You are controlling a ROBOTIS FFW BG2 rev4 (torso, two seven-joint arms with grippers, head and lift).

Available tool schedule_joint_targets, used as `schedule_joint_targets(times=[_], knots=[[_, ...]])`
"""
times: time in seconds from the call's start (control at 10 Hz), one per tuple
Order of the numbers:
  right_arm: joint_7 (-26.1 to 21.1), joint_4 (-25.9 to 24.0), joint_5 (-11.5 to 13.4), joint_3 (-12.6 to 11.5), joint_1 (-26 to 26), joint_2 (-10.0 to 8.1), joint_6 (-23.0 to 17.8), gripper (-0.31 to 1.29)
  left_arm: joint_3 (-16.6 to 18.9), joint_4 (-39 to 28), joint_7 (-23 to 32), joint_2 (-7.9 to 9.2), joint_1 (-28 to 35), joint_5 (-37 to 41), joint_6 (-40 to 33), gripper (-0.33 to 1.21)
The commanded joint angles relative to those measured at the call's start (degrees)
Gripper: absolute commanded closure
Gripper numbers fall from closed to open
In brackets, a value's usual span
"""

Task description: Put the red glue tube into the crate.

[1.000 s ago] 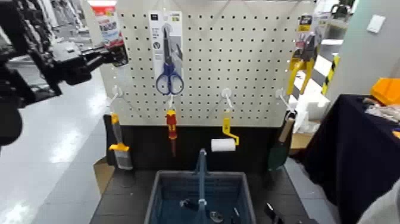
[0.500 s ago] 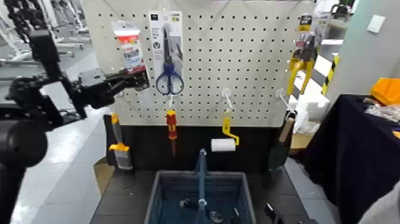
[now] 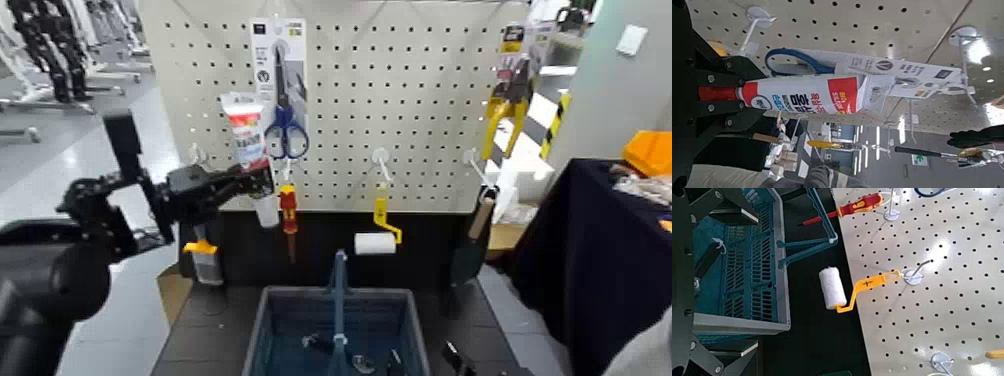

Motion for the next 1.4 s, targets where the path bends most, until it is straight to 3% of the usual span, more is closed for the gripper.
schedule_joint_targets(times=[0.1,0.8,1.4], knots=[[0.09,-0.09,-0.08,0.08,-0.09,-0.18,0.07,0.2,-2.98,2.62,0.1,-0.58,1.72,0.72,0.48,1.19],[0.35,0.0,-0.34,0.08,-0.09,-0.18,0.24,0.2,-9.14,11.24,-0.52,-2.25,5.23,0.02,0.75,1.19],[0.97,0.18,-0.43,-0.18,-0.17,-0.09,0.15,0.2,-10.81,15.72,-1.22,-2.87,6.55,-2.8,0.92,1.19]])
